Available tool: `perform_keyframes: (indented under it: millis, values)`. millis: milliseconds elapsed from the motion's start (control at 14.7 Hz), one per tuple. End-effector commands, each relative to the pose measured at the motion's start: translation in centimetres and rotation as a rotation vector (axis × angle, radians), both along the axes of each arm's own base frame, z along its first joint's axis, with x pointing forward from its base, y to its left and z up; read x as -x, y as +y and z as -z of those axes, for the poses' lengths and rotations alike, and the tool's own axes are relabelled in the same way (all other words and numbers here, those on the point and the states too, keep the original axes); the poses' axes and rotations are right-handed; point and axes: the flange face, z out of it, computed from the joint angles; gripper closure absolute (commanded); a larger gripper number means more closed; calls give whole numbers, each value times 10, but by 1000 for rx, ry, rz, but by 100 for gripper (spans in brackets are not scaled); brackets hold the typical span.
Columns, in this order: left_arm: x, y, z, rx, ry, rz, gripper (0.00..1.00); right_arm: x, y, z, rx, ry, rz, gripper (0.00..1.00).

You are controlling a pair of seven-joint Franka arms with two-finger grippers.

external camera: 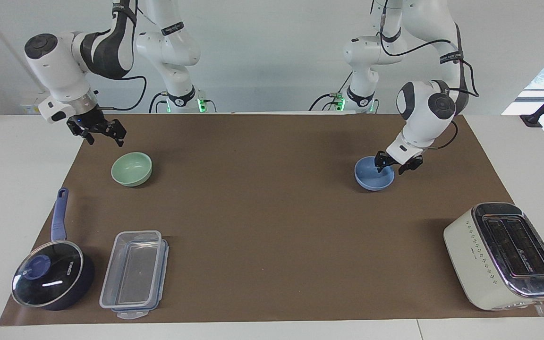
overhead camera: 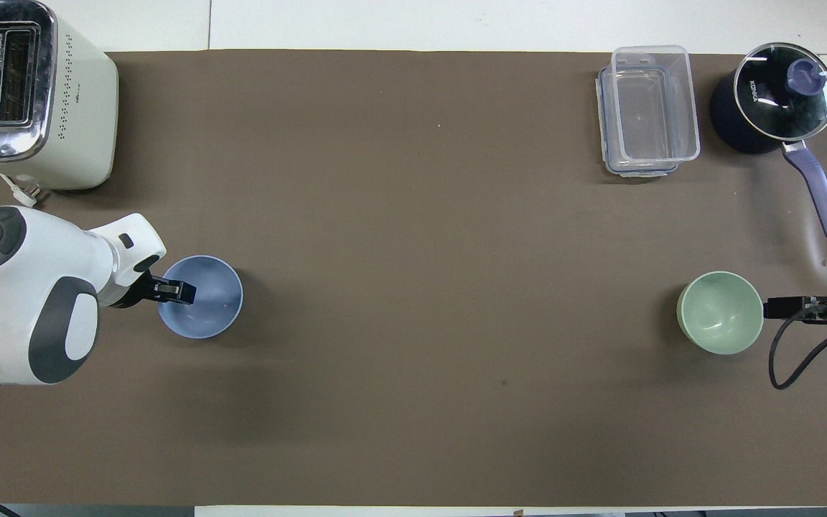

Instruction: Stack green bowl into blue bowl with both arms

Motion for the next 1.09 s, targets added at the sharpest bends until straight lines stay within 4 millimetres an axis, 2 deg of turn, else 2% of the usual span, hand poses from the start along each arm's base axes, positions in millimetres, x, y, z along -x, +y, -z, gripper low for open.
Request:
perform_keyframes:
  millis: [0, 68, 136, 204, 272, 476, 544, 612, 680, 748, 816, 884, 1020]
  values:
    - [2, 4, 9, -14, -21, 17, 36, 7, -26, 40, -6, -9, 26, 0]
    - [1, 4, 10, -13, -27, 14, 43, 6, -32, 51, -6, -11, 38, 0]
    - [1, 4, 11, -12, -27, 14, 55, 4, -33, 64, -7, -8, 42, 0]
    - [1, 5, 11, -12, -28, 12, 81, 3, -32, 77, -9, -5, 40, 0]
    - [-1, 10, 11, -13, -28, 4, 100, 1, -32, 89, -7, -9, 38, 0]
    - [-14, 12, 3, -13, -30, -16, 100, 13, -28, 115, -17, 13, 39, 1]
    - [-23, 8, -10, -14, -19, -27, 100, 16, -25, 117, -20, 20, 35, 14]
    - [-35, -3, -26, -17, 7, -53, 100, 16, -24, 118, -22, 28, 29, 43]
    - [-48, -26, -50, -23, 31, -83, 100, 17, -25, 118, -22, 31, 27, 84]
    - [-57, -62, -66, -28, 55, -100, 100, 17, -24, 119, -24, 32, 30, 100]
    - [-59, -101, -79, -9, 73, -144, 100, 17, -27, 118, -23, 29, 35, 100]
    - [-50, -142, -85, 13, 72, -180, 100, 17, -28, 117, -22, 28, 35, 100]
    - [-22, -211, -82, 23, 40, -235, 100, 8, -30, 104, -15, 1, 37, 100]
